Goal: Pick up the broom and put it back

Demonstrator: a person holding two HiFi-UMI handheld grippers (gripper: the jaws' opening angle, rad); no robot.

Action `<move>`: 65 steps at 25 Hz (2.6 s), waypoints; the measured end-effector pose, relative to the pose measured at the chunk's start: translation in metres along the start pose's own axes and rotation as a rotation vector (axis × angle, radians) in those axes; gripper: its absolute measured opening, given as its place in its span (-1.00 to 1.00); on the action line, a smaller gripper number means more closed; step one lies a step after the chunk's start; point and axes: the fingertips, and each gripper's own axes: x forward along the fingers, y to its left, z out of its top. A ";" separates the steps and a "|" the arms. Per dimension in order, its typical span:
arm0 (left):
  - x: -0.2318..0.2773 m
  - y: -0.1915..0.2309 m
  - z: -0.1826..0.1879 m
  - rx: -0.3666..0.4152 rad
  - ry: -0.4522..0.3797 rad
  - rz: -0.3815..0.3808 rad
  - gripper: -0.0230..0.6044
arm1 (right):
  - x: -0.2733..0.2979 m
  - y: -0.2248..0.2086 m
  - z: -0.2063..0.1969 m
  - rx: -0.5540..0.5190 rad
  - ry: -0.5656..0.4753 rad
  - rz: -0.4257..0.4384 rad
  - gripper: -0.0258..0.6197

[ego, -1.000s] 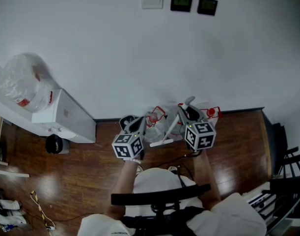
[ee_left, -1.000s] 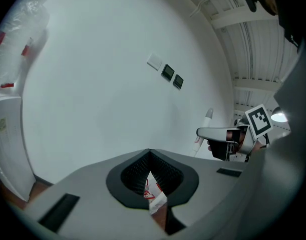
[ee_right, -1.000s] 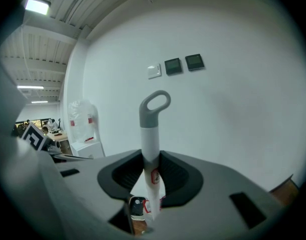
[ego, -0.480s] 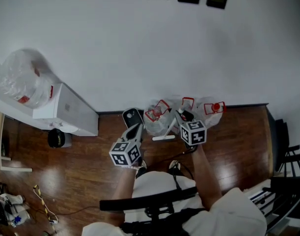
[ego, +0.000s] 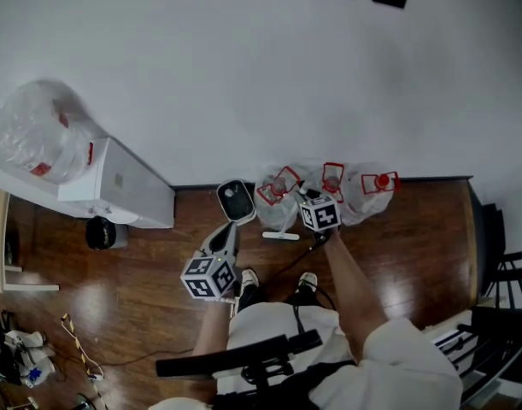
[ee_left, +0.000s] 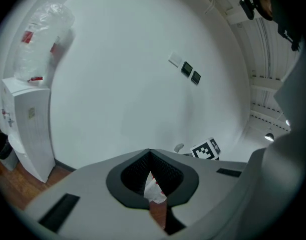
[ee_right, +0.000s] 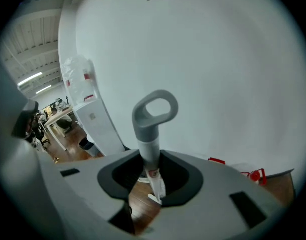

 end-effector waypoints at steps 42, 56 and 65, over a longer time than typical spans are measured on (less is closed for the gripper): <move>0.010 0.032 0.000 0.041 0.084 -0.201 -0.97 | -0.081 0.037 -0.033 0.470 -0.158 -0.080 -0.90; -0.084 -0.086 -0.096 0.113 0.087 -0.290 -0.97 | -0.225 0.125 -0.139 0.412 -0.239 0.031 -0.90; -0.216 -0.140 -0.177 0.179 0.074 -0.213 -0.97 | -0.355 0.171 -0.203 0.321 -0.333 0.057 -0.90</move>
